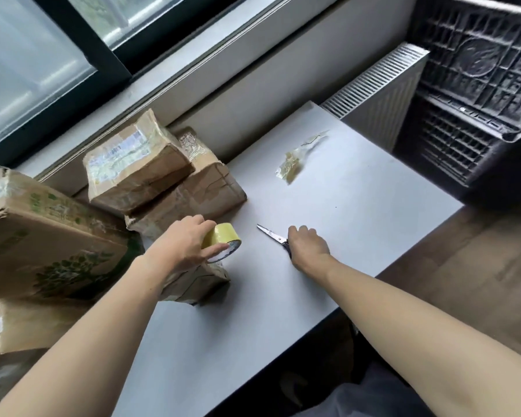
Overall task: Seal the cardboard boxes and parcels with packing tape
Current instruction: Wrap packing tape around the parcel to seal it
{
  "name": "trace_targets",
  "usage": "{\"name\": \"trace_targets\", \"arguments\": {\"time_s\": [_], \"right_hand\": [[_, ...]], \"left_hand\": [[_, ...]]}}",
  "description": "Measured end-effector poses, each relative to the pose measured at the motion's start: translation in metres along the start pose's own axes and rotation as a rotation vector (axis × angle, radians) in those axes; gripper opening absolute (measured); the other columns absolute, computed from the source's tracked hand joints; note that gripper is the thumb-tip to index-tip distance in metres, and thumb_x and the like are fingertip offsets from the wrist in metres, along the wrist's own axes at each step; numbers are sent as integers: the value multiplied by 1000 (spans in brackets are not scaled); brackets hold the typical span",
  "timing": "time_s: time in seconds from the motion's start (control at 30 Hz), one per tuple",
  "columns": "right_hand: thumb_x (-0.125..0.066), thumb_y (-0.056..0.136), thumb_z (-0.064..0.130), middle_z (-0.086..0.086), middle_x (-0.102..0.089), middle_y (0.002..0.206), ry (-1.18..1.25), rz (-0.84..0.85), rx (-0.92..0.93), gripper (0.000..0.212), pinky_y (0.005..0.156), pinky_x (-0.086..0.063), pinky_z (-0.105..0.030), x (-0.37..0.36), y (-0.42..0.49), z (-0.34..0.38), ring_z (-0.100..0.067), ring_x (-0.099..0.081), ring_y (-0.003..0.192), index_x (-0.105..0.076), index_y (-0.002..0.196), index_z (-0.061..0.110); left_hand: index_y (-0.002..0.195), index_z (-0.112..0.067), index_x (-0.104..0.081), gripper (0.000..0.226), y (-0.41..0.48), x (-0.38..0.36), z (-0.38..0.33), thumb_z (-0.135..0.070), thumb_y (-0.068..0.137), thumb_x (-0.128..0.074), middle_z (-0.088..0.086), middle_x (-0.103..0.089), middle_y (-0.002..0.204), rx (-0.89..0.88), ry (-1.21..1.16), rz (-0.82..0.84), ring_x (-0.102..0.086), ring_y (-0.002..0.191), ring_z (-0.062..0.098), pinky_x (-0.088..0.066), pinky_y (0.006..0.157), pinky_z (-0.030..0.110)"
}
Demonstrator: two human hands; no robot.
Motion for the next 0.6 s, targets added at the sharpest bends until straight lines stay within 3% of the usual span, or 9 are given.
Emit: {"name": "trace_targets", "arguments": {"time_s": [0.13, 0.27, 0.37, 0.47, 0.53, 0.6], "right_hand": [[-49, 98, 5, -12, -56, 125, -65, 25, 29, 26, 76, -35, -31, -1, 1, 6, -29, -57, 114, -49, 124, 7], [-44, 96, 2, -11, -61, 119, 58, 93, 23, 23, 70, -36, -31, 4, 3, 9, -29, -55, 90, -49, 118, 5], [-44, 96, 9, -14, -60, 115, 254, 167, -24, 16, 67, -42, -34, 5, 2, 11, -30, -53, 84, -43, 112, 6], [-46, 95, 14, -16, -59, 104, 623, 249, -33, 23, 72, -60, -42, 0, 0, 25, -30, -64, 72, -43, 115, 3], [-51, 96, 10, -12, -56, 91, 880, 254, 4, 17, 82, -61, -47, 3, 0, 44, -28, -65, 71, -50, 111, 2], [-62, 97, 13, -9, -52, 80, 1065, 241, 54, 13, 80, -61, -46, 11, 1, 63, -27, -62, 69, -54, 102, 3]], "left_hand": [[132, -20, -55, 58, -2, -2, 1, -63, 92, -50, 2, -58, 113, 7, -19, -10, -54, 106, 24, -44, 92, 37], [128, -21, -56, 53, -8, -2, 4, -60, 92, -52, 0, -62, 112, 32, -29, -37, -57, 106, 22, -43, 89, 36], [122, -20, -58, 47, -13, -1, 6, -56, 91, -55, 0, -65, 113, 75, -70, -58, -58, 105, 24, -43, 89, 37], [116, -18, -58, 42, -21, 1, 11, -52, 92, -55, 2, -67, 109, 140, -148, -93, -59, 100, 26, -44, 86, 38], [117, -16, -58, 41, -26, 3, 13, -50, 94, -54, 4, -67, 109, 169, -184, -111, -59, 99, 27, -43, 83, 37], [117, -14, -57, 41, -30, 3, 15, -49, 96, -52, 6, -66, 110, 182, -209, -129, -59, 99, 28, -41, 80, 36]]}}
Point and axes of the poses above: each hand's wrist, its own y-axis towards the middle knuckle, its own x-axis out of the back of the hand, z = x × y, the point moved 6 cm from there along y, towards the middle knuckle
